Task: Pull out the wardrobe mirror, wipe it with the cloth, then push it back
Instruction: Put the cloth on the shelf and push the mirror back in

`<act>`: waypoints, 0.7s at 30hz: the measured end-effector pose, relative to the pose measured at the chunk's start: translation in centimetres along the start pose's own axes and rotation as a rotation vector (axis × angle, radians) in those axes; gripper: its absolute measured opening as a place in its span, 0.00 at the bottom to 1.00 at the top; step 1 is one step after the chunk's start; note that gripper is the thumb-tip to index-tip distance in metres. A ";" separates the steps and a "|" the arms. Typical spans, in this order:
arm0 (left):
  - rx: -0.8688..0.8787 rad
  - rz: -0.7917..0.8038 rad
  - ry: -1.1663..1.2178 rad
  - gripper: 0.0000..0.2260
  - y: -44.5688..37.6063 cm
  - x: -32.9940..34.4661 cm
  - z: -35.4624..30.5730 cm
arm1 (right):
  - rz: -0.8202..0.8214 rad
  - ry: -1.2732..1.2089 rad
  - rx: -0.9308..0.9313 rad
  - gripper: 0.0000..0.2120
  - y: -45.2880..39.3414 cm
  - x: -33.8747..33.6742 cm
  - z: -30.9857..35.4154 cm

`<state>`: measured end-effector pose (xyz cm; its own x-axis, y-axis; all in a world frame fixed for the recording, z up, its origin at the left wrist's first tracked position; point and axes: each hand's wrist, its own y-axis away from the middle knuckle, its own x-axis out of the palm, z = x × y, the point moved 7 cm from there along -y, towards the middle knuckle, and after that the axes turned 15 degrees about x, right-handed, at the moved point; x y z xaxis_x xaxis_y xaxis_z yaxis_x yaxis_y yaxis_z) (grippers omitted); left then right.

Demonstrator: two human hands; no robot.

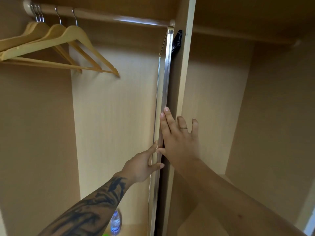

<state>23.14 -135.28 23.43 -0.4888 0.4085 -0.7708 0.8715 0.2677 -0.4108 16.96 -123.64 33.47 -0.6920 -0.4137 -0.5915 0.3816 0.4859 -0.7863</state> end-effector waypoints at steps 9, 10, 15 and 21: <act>-0.051 -0.040 -0.180 0.34 1.3 0.3 -3.6 | 0.175 -0.054 0.004 0.52 0.3 -1.2 -0.5; -0.050 -0.023 -0.214 0.34 1.6 0.2 -3.8 | 0.189 -0.066 -0.006 0.51 0.5 -1.3 -0.6; -0.068 0.036 -0.375 0.33 3.7 -0.7 -4.3 | 0.249 -0.157 -0.020 0.42 2.3 -1.0 -0.9; -0.146 0.107 -0.572 0.30 8.4 -0.9 -3.9 | 0.347 -0.262 -0.015 0.35 7.3 -0.2 -0.7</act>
<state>30.72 -130.05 22.58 -0.2651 -0.0835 -0.9606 0.8807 0.3847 -0.2764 19.43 -119.51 27.99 -0.3445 -0.4045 -0.8471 0.5538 0.6411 -0.5314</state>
